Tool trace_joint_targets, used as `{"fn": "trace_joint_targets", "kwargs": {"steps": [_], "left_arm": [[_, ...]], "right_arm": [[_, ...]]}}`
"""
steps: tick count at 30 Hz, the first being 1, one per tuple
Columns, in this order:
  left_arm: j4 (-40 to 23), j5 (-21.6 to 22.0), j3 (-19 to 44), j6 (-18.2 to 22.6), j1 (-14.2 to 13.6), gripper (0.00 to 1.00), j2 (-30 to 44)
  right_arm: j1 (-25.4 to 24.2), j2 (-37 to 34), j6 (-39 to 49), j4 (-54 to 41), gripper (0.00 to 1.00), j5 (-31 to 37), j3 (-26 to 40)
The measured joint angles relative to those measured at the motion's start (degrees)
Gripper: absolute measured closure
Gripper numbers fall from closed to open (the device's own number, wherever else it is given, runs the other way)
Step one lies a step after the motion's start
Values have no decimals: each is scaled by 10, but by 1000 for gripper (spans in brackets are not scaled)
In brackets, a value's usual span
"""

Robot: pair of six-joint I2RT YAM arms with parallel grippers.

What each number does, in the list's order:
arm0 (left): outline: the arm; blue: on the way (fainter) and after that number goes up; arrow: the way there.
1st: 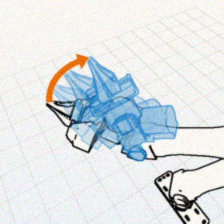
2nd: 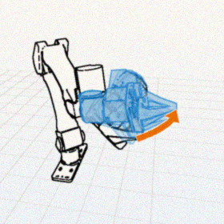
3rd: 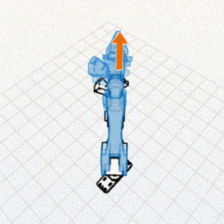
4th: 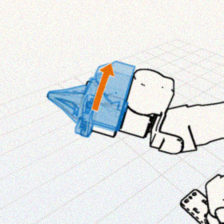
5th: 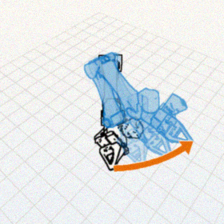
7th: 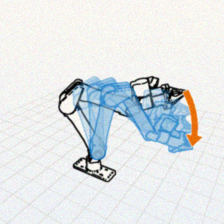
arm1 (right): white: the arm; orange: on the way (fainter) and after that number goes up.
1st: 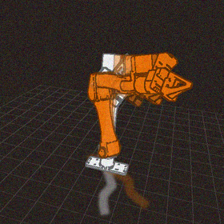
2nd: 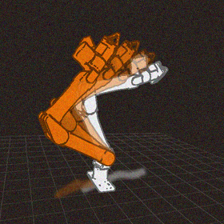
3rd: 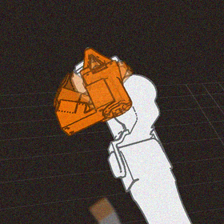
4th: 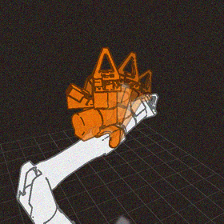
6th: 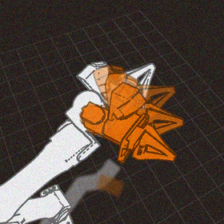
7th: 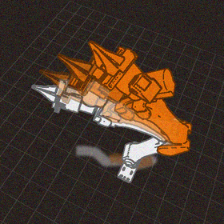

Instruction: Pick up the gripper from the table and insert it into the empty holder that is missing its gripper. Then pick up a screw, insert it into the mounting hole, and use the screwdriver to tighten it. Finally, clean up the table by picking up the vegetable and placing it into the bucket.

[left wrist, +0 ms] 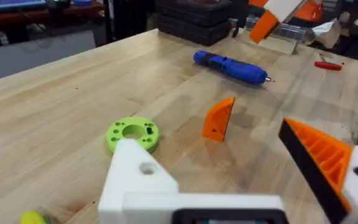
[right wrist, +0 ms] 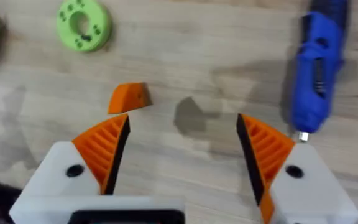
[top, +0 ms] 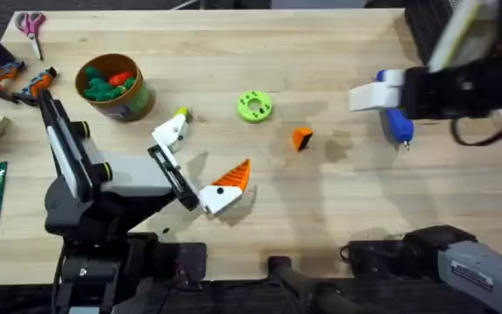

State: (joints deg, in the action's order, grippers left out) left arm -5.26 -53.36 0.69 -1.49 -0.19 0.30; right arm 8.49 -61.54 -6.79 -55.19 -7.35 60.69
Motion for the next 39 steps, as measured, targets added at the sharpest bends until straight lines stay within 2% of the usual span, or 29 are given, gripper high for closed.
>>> {"fn": "trace_joint_targets", "kwargs": {"steps": [8, 14, 15, 22, 39], "left_arm": [[0, 0, 0, 2, 0, 14, 0], [0, 0, 0, 2, 0, 14, 0], [0, 0, 0, 2, 0, 16, 0], [0, 0, 0, 4, 0, 15, 0], [0, 0, 0, 6, 0, 15, 0]], "right_arm": [[158, -56, -36, 34, 9, 18, 1], [220, -119, -60, 29, 9, 31, 18], [234, -153, -66, 33, 8, 35, 22], [256, -208, -54, 38, 10, 72, 22], [257, -260, -26, 76, 14, 88, 22]]}}
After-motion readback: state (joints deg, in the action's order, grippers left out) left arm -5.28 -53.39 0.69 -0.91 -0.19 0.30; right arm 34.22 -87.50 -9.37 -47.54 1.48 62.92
